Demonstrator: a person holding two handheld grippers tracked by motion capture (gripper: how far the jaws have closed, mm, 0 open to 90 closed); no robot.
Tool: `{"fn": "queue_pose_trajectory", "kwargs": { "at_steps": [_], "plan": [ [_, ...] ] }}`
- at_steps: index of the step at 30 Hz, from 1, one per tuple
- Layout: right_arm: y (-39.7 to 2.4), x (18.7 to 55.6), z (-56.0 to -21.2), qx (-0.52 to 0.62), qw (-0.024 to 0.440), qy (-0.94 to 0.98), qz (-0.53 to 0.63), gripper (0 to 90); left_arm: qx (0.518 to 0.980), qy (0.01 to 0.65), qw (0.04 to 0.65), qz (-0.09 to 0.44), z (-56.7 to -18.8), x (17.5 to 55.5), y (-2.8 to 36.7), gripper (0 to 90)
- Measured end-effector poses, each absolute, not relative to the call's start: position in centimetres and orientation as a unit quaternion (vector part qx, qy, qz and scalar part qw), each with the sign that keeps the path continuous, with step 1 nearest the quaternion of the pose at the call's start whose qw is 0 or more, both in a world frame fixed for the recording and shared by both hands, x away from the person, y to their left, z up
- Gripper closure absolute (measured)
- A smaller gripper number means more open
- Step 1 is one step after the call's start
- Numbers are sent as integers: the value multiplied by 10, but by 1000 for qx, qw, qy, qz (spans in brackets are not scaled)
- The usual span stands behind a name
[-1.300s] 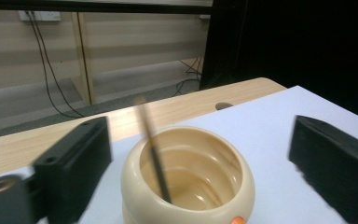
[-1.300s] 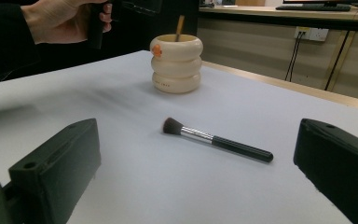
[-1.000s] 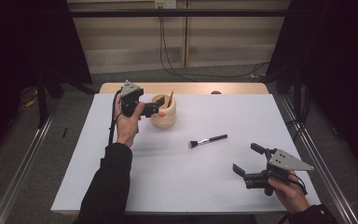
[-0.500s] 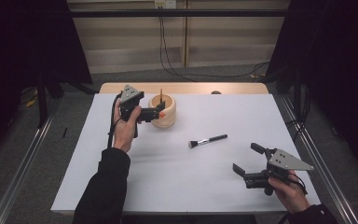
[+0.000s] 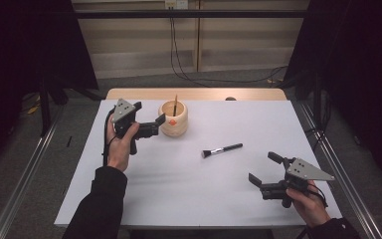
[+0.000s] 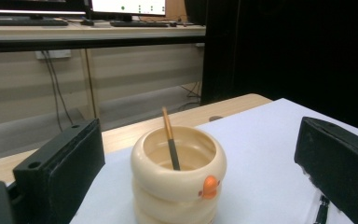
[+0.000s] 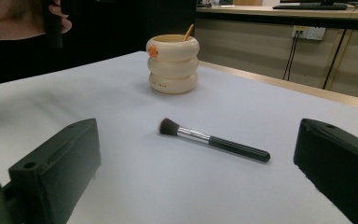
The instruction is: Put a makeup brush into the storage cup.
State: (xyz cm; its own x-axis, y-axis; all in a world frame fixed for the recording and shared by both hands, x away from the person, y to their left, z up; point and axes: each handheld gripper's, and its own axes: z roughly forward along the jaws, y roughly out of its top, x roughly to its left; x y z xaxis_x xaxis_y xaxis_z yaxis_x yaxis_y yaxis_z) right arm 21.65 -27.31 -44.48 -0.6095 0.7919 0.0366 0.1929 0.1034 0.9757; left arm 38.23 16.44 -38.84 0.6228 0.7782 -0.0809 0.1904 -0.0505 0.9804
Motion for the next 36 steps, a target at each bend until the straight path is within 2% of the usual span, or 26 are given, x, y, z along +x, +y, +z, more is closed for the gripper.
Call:
{"fn": "queue_pose_trajectory", "kwargs": {
  "at_steps": [7, 13, 16, 27, 36],
  "plan": [
    [-273, 217, -445, 359, 266, 691, 568, 2, 673, 355, 600, 247, -386, 366, 175, 14],
    [-273, 217, -445, 359, 267, 691, 568, 2, 673, 336, 600, 273, -387, 349, 181, 13],
    [-273, 217, -445, 356, 266, 692, 569, 1, 669, 328, 613, 263, -388, 341, 184, 12],
    [-274, 217, -445, 357, 266, 691, 570, 1, 688, 324, 600, 249, -396, 316, 186, 10],
    [-273, 217, -445, 358, 267, 691, 569, 2, 668, 328, 621, 246, -401, 293, 195, 11]
  ]
}}
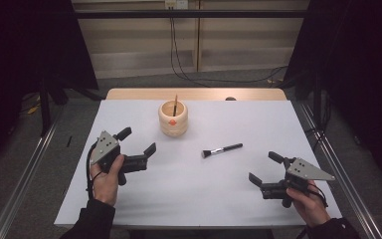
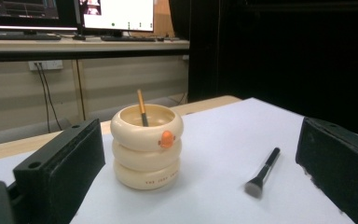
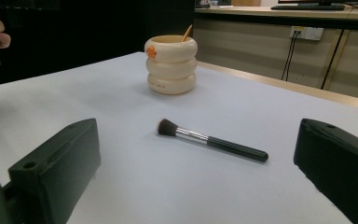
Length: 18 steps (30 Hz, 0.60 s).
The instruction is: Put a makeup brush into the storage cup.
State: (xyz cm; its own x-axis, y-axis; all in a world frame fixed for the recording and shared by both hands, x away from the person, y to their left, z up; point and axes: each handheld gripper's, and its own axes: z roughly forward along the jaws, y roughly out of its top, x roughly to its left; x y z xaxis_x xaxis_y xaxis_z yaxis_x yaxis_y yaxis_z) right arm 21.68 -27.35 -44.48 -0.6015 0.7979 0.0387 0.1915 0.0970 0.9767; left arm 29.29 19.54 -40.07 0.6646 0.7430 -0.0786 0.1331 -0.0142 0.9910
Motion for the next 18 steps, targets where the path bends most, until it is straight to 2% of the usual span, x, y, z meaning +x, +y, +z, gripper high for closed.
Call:
{"fn": "queue_pose_trajectory", "kwargs": {
  "at_steps": [18],
  "plan": [
    [-273, 217, -445, 357, 267, 692, 568, 2, 683, 340, 585, 275, -420, 250, 218, 7]
  ]
}}
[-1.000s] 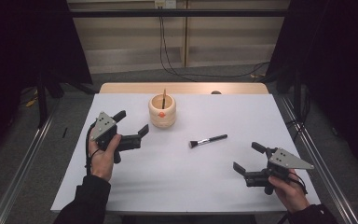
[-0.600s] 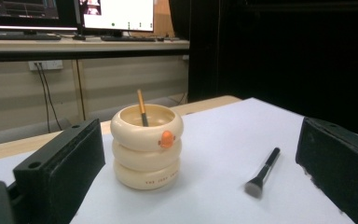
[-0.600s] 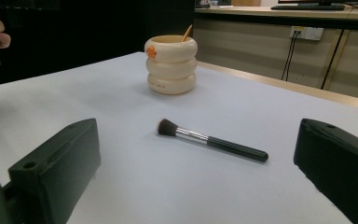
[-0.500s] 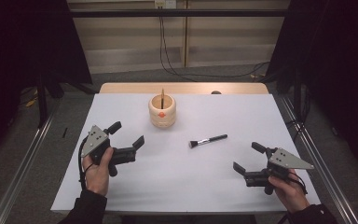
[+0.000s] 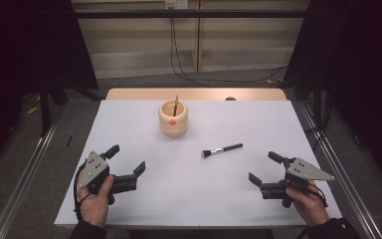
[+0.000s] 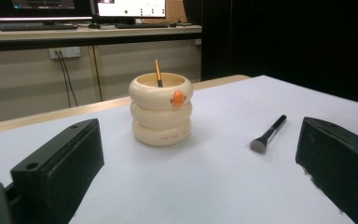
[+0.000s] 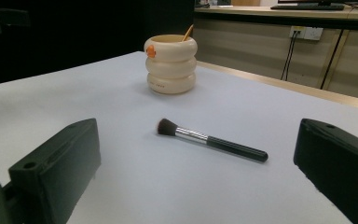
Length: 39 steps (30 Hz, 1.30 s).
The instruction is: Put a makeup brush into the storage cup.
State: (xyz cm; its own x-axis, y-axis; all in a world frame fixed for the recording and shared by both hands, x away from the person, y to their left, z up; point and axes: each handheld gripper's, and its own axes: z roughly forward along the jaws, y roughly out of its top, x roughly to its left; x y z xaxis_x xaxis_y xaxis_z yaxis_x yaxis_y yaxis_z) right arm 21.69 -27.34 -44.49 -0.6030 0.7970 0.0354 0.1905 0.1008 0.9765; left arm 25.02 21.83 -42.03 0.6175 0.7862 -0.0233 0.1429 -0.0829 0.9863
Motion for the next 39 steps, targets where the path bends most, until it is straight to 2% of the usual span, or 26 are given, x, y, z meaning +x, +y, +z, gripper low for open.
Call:
{"fn": "queue_pose_trajectory", "kwargs": {
  "at_steps": [5, 33, 39],
  "plan": [
    [-274, 217, -445, 359, 269, 691, 567, 1, 693, 323, 583, 275, -425, 242, 222, 9],
    [-277, 219, -440, 356, 268, 693, 567, 1, 686, 342, 584, 269, -431, 233, 227, 11],
    [-275, 230, -436, 354, 276, 691, 566, 50, 682, 343, 589, 263, -432, 235, 229, 11]
  ]
}}
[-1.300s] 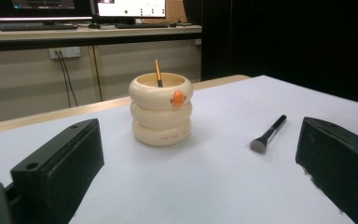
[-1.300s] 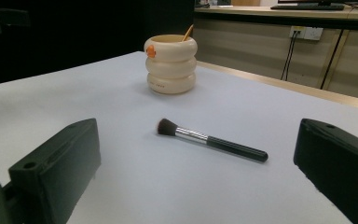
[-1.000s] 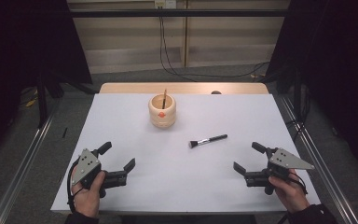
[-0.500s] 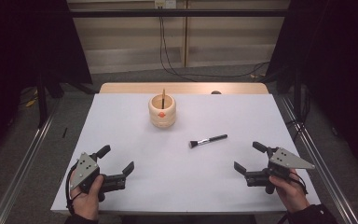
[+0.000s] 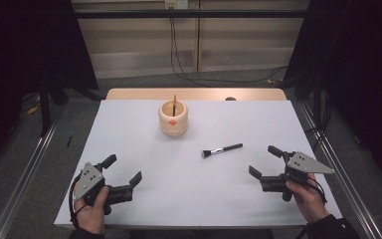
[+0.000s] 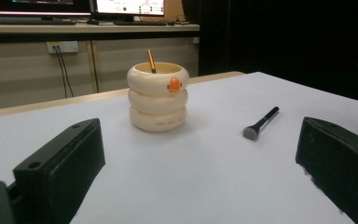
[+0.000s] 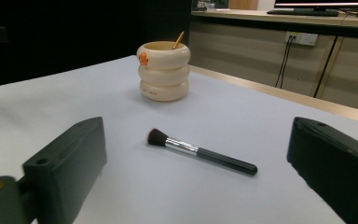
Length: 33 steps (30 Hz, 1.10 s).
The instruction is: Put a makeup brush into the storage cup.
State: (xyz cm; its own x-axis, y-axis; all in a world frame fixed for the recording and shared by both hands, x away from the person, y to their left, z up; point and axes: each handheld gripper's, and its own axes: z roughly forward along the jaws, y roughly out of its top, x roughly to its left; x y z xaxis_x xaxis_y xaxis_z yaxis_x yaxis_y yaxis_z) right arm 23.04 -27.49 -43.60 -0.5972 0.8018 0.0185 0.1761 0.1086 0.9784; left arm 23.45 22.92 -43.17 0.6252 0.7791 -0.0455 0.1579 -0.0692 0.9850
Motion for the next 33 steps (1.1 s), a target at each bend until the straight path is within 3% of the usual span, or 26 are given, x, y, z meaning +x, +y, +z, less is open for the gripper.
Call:
{"fn": "queue_pose_trajectory", "kwargs": {
  "at_steps": [18, 25, 33],
  "plan": [
    [-266, 271, -425, 361, 290, 702, 541, 52, 682, 344, 591, 260, -432, 233, 228, 13],
    [-255, 287, -423, 372, 304, 702, 526, 132, 682, 342, 593, 257, -432, 233, 228, 14],
    [-245, 303, -421, 381, 296, 701, 525, 149, 681, 344, 593, 257, -433, 234, 229, 13]
  ]
}}
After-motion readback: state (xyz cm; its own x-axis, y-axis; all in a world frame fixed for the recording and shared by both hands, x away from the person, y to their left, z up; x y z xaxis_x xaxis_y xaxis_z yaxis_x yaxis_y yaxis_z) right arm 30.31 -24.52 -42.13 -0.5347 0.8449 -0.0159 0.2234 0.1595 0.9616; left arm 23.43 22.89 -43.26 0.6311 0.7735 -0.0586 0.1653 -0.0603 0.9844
